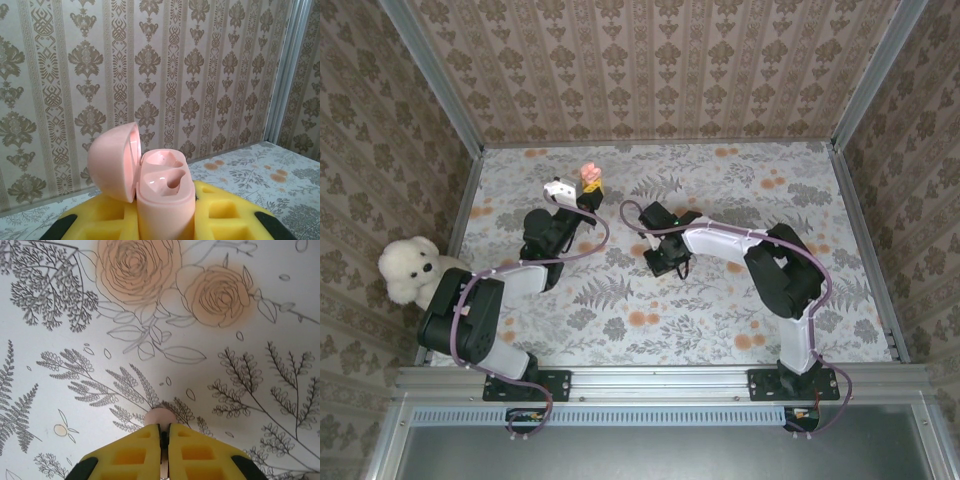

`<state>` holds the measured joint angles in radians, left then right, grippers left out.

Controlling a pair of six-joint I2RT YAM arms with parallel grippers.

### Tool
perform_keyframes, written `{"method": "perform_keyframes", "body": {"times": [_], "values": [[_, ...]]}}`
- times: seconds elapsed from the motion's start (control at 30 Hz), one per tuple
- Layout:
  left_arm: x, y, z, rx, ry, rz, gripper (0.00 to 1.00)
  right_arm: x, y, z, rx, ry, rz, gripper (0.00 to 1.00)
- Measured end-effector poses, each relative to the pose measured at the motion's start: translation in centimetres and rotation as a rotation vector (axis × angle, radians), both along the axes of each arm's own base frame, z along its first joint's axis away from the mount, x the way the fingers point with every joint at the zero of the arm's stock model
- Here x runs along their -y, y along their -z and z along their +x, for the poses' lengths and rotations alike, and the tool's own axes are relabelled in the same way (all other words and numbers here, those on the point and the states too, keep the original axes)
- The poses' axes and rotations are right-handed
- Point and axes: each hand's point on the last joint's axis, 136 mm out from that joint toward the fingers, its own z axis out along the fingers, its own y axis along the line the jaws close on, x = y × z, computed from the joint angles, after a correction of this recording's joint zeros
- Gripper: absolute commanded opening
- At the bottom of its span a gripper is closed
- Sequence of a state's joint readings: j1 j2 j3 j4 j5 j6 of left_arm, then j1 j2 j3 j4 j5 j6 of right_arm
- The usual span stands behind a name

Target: Insert the wireless bluetooth earbuds into the charging case

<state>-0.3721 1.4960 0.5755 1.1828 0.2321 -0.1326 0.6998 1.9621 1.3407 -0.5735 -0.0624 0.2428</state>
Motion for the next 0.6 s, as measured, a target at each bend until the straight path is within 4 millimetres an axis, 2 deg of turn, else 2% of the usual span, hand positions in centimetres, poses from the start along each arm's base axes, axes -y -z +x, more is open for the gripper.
{"method": "perform_keyframes", "body": {"times": [0.2, 0.37, 0.6], "values": [[0.1, 0.2, -0.1, -0.011, 0.007, 0.005, 0.0, 0.2, 0.1, -1.5, -0.007, 0.022, 0.002, 0.12], [0.1, 0.5, 0.0, -0.023, 0.007, 0.011, 0.0, -0.6, 0.4, -3.1, -0.022, 0.017, -0.002, 0.3], [0.1, 0.1, -0.2, -0.016, 0.01, 0.009, 0.0, -0.4, 0.6, -4.0, -0.038, 0.039, -0.033, 0.44]]}}
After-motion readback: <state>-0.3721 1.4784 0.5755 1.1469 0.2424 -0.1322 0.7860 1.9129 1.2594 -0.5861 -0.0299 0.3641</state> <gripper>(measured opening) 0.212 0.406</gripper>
